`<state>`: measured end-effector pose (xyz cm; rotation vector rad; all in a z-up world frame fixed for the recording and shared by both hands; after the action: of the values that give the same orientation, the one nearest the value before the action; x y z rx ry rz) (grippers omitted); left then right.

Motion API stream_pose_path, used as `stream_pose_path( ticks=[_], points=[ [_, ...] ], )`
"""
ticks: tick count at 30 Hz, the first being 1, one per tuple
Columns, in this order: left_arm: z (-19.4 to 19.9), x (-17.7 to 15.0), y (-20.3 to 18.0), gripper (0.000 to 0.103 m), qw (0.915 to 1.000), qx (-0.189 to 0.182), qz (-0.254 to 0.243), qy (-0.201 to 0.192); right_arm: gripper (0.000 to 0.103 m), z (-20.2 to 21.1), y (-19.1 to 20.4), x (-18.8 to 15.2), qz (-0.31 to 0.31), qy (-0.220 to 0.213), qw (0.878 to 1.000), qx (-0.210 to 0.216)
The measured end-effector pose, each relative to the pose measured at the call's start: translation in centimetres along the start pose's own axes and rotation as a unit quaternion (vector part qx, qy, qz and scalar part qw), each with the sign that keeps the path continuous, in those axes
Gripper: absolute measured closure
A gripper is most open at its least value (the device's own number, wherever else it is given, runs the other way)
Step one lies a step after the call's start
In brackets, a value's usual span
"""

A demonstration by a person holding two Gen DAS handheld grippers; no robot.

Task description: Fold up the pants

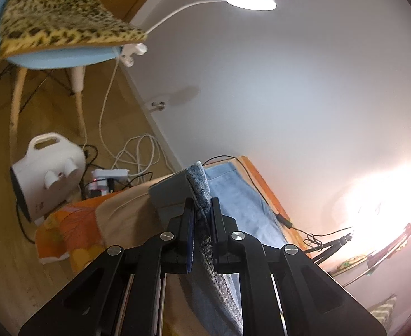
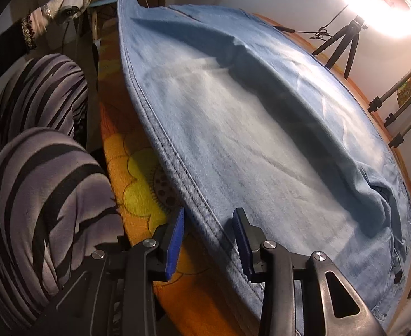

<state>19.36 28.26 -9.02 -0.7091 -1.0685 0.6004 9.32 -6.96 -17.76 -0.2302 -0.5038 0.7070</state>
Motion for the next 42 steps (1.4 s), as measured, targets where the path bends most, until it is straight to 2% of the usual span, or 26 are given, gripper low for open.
stream_pose_path(
  ticks=[1, 3, 6, 13, 20, 23, 29, 36, 42],
  points=[
    [-0.1, 0.1, -0.4, 0.095, 1.0, 0.001, -0.005, 0.001, 0.072, 0.0, 0.0, 0.0, -0.001, 0.001, 1.0, 0.002],
    [-0.1, 0.2, -1.0, 0.095, 1.0, -0.002, -0.01, 0.0, 0.085, 0.2, -0.1, 0.1, -0.004, 0.002, 1.0, 0.004],
    [0.3, 0.3, -1.5, 0.095, 0.9999, -0.003, -0.016, -0.003, 0.095, 0.9, -0.8, 0.2, -0.019, -0.004, 1.0, -0.004],
    [1.7, 1.0, -2.9, 0.095, 0.9995, -0.003, -0.03, -0.008, 0.1, 3.8, -3.6, 1.8, -0.041, -0.026, 0.998, -0.029],
    [0.0, 2.4, -6.5, 0.095, 0.9968, 0.012, -0.079, 0.004, 0.101, 5.3, -8.3, 5.5, -0.048, -0.048, 0.992, -0.103],
    [-2.2, 2.9, -7.6, 0.095, 0.9954, 0.025, -0.091, 0.016, 0.101, 5.0, -10.9, 7.4, -0.052, -0.051, 0.989, -0.132],
    [-9.0, 3.6, -9.5, 0.095, 0.9919, 0.052, -0.106, 0.046, 0.101, 2.3, -15.6, 10.4, -0.059, -0.047, 0.98, -0.186],
    [-20.0, 2.7, -9.9, 0.095, 0.9825, 0.104, -0.129, 0.086, 0.101, -5.1, -20.6, 13.8, -0.067, -0.02, 0.973, -0.22],
    [-28.3, 2.0, -8.9, 0.095, 0.9727, 0.144, -0.144, 0.112, 0.101, -11.0, -23.4, 15.6, -0.075, 0.007, 0.971, -0.228]
  ],
)
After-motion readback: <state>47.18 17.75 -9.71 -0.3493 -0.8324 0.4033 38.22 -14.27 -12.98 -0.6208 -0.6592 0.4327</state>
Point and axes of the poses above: each gripper's, at about its wrist camera, not at the fingertips, and z roughly against the way its jaws point, y to its left, x to its top, the point moved 1 cm from there along -z, roughly the way its jaws point, and after that the axes turned 15 degrees about -x, right-handed, at the moved point
